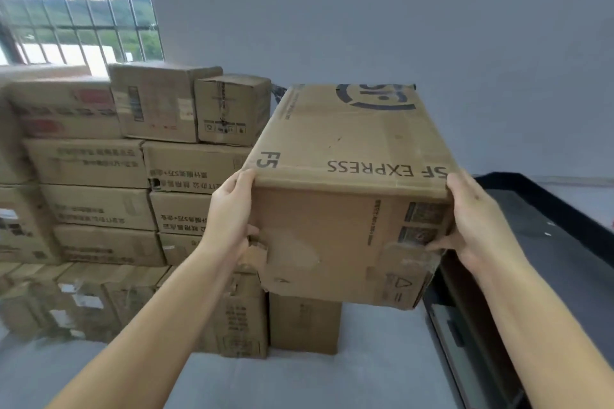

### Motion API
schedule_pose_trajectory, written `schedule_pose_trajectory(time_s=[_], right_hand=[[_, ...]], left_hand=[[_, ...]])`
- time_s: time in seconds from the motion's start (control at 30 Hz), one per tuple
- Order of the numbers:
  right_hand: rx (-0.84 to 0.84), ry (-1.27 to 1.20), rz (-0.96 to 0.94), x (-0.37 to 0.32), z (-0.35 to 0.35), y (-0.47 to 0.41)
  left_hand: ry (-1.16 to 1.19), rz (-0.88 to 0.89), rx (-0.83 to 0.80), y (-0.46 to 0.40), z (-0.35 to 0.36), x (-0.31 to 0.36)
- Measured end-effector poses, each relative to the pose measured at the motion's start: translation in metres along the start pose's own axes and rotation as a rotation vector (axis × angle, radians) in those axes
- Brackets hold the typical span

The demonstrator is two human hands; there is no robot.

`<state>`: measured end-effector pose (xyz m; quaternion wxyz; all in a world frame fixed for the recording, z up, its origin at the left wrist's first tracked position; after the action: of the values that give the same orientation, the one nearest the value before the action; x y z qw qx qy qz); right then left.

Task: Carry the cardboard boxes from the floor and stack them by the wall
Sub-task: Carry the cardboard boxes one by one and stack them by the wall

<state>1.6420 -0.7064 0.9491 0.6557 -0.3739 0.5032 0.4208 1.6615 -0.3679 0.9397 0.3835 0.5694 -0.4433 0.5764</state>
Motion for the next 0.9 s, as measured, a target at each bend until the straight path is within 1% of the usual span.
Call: schedule_pose_trajectory(time_s=[0.1, 0.2, 0.37, 0.6, 0.77, 0.9], right_hand=[[-0.032, -0.048, -0.034, -0.008, 0.021, -0.071], [-0.072, -0.038, -0.077, -0.018, 0.04, -0.139], [-0.111, -0.047, -0.142, -0.037, 0.076, -0.235], [-0.151, -0.033, -0.169, -0.024, 0.127, -0.339], [-0.113, -0.033, -0.154, 0.003, 0.162, -0.396], [-0.06, -0.046, -0.107, 0.027, 0.188, -0.434]], left_hand=[[0.027, 0.077, 0.0, -0.062, 0.029, 0.021], [0.037, 0.126, 0.022, -0.118, 0.054, 0.036], [0.097, 0.144, 0.068, -0.211, 0.088, 0.053], [0.134, 0.099, 0.147, -0.316, 0.11, 0.031], [0.123, 0.081, 0.129, -0.387, 0.121, 0.013], [0.098, 0.057, 0.094, -0.44, 0.124, 0.0]])
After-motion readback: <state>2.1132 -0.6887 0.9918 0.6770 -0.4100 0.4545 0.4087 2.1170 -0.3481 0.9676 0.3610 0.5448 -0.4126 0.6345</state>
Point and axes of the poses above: each hand's wrist, its own y-axis away from the middle knuckle, its own z-axis out of the palm, x = y × z, the point moved 9 cm from there along -y, towards the middle knuckle, and after that the axes turned 11 degrees about -y, right-handed, at the moved point
